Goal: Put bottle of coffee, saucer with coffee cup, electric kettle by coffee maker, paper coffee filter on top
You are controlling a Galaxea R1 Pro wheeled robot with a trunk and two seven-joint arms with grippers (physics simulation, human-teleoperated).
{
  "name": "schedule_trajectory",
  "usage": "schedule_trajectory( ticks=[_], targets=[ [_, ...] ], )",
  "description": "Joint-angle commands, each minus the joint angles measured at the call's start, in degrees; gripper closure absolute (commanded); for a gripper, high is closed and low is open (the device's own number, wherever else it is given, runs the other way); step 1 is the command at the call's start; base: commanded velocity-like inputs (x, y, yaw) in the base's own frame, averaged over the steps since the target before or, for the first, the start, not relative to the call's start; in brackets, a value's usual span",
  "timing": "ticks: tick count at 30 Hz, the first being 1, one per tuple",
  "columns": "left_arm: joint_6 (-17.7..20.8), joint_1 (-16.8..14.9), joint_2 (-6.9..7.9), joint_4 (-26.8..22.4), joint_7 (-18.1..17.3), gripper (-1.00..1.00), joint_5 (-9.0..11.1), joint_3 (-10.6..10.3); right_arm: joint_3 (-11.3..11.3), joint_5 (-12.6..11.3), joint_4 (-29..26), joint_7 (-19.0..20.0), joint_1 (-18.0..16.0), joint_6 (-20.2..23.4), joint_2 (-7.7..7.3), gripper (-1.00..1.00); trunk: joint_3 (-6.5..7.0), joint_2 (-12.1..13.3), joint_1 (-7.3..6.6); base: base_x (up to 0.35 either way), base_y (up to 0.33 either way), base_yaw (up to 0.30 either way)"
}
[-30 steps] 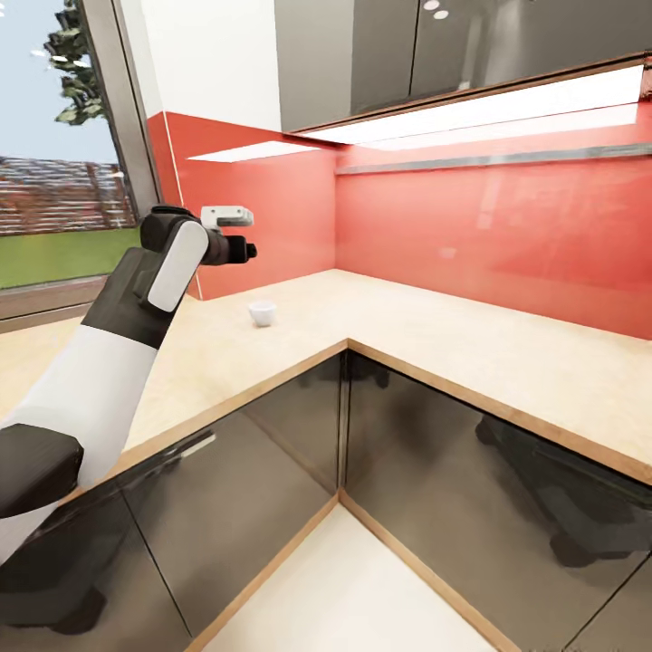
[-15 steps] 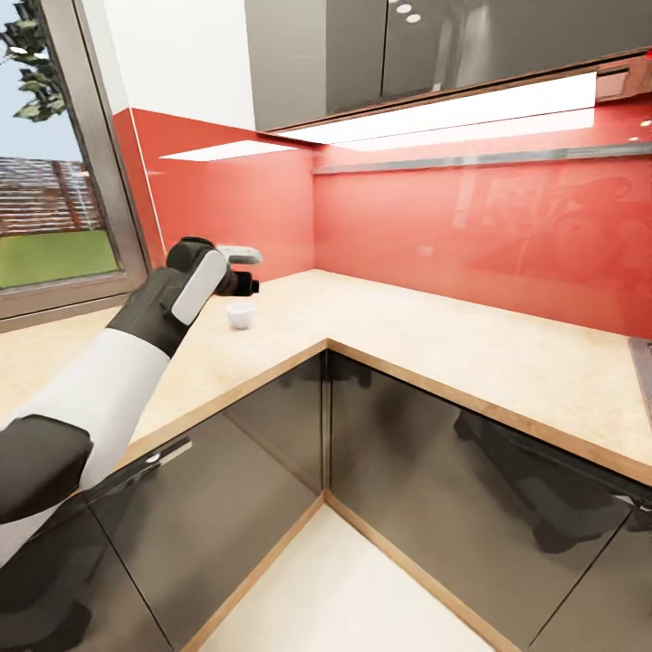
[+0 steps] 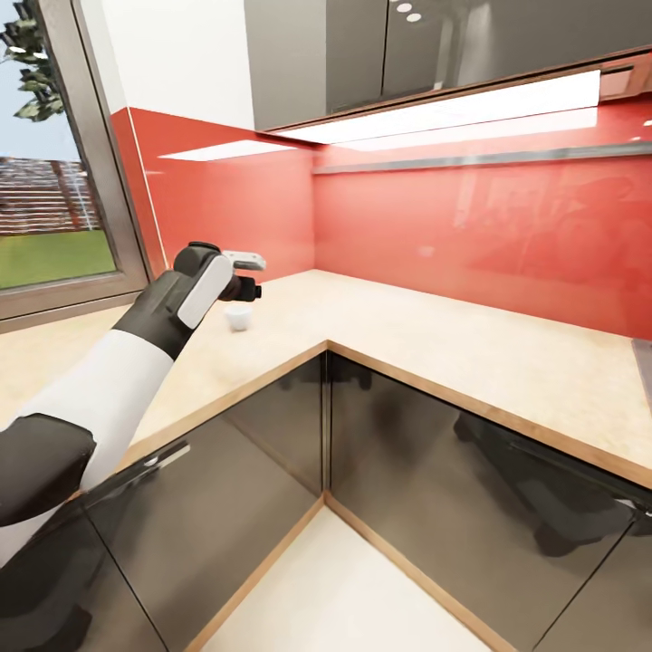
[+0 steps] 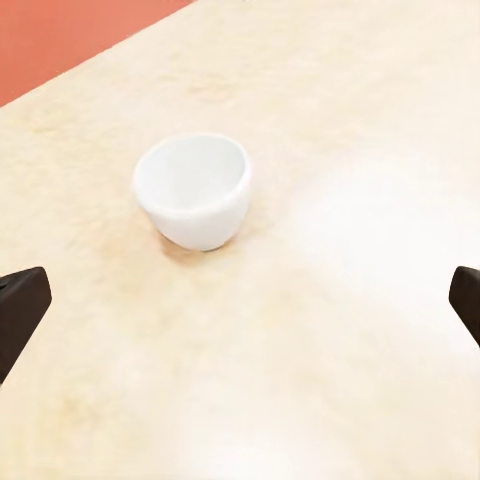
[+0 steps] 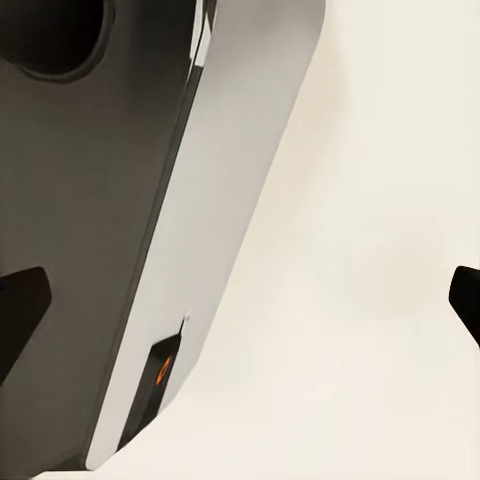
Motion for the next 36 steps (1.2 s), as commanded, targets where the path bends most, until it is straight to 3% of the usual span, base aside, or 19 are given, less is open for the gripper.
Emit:
schedule_trajectory(
  ticks=[1, 36],
  targets=[
    [0.1, -0.1, 0.10, -0.1, 0.6, -1.00, 0.5, -0.5, 0.4, 0.1, 0.2, 0.0, -0.1, -0.5, 0.00, -1.00, -0.06, 0.0, 0.01, 0.105, 0.000, 0.000],
    [0.1, -0.1, 0.11, 0.0, 0.6, -1.00, 0.5, -0.8, 0.4, 0.1, 0.2, 0.0, -0.1, -0.5, -0.03, -1.00, -0.06, 0.0, 0.01, 0.147, 0.033, 0.000]
  ],
)
